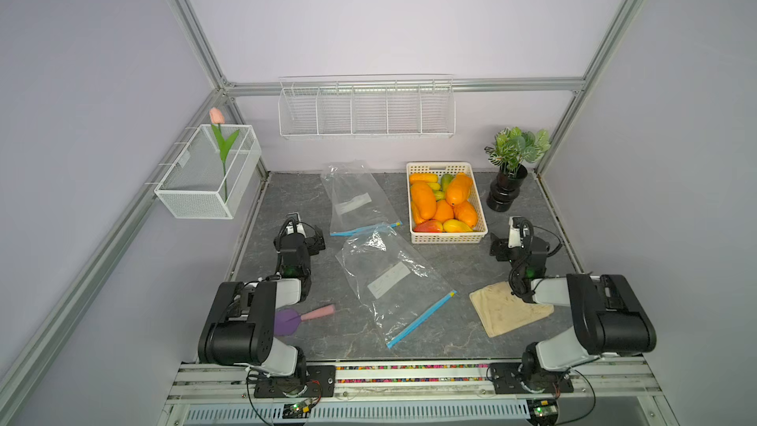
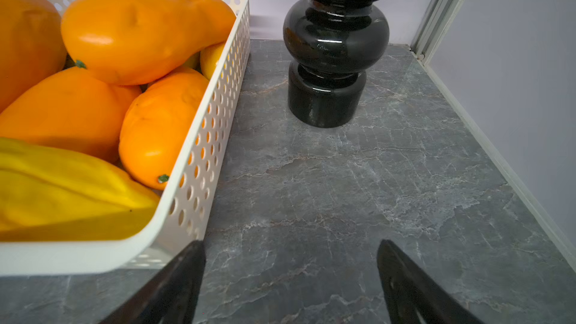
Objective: Place the mango in a zip-top bag and seal the zipper
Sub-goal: Pick up the zipper food storage bag at the center of the board.
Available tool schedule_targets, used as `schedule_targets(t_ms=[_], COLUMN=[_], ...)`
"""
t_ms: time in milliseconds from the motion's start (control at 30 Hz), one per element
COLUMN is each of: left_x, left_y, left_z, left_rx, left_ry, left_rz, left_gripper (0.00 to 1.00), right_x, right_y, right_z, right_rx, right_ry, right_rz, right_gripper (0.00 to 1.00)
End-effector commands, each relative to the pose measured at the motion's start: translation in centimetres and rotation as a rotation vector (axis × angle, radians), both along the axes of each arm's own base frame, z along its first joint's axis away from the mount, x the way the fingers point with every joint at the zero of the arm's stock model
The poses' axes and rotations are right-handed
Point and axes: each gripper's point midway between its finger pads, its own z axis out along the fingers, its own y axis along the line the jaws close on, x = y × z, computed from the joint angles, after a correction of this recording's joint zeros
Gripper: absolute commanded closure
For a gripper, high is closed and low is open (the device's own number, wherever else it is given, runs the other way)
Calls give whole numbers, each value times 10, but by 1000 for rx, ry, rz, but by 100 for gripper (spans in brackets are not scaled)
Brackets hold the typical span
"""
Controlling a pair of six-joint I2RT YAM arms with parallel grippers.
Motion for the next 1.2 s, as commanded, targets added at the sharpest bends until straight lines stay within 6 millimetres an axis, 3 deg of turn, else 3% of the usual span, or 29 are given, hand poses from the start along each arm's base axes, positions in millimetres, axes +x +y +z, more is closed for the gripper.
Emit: schedule_targets(t_ms=[0,367,500,633,733,833,967,1000,1033,1100,1167], left_x=[3,2,-3,0,-2,-9,-17,-21,-29,-56,-48], left_y=[0,1,2,4,-8,-9,-28,-29,-15,13,-17], left_z=[0,0,26,56,64,75,104,109,107,80,89], left_rx=[0,4,34,-5,-8,-29,-163,-282,-463,-659,-629], left_ry=[5,2,-45,33,-81,-101,-58,-28,-14,54,87], left_rz=[-3,-3,12,68,-9,-15,-28,8,153,420,191], left_gripper=[1,1,1,1,1,1,1,1,1,1,2], right_x=[4,3,4,1,-3,-8,-19,-28,-41,-46,-56], right_y=[0,1,-3,-10,-5,-3,-3,-21,-37,-26,-16], right_z=[7,6,20,46,62,62,81,83,79,92,103], right_rx=[1,1,-8,19,17,12,208,318,408,412,412], right_ry=[-19,-19,-3,48,-41,-60,-39,-36,-13,-24,19], right_rz=[5,6,-24,-83,-49,-35,-103,-251,-373,-247,-199], right_gripper=[11,11,11,11,11,11,11,11,11,11,11])
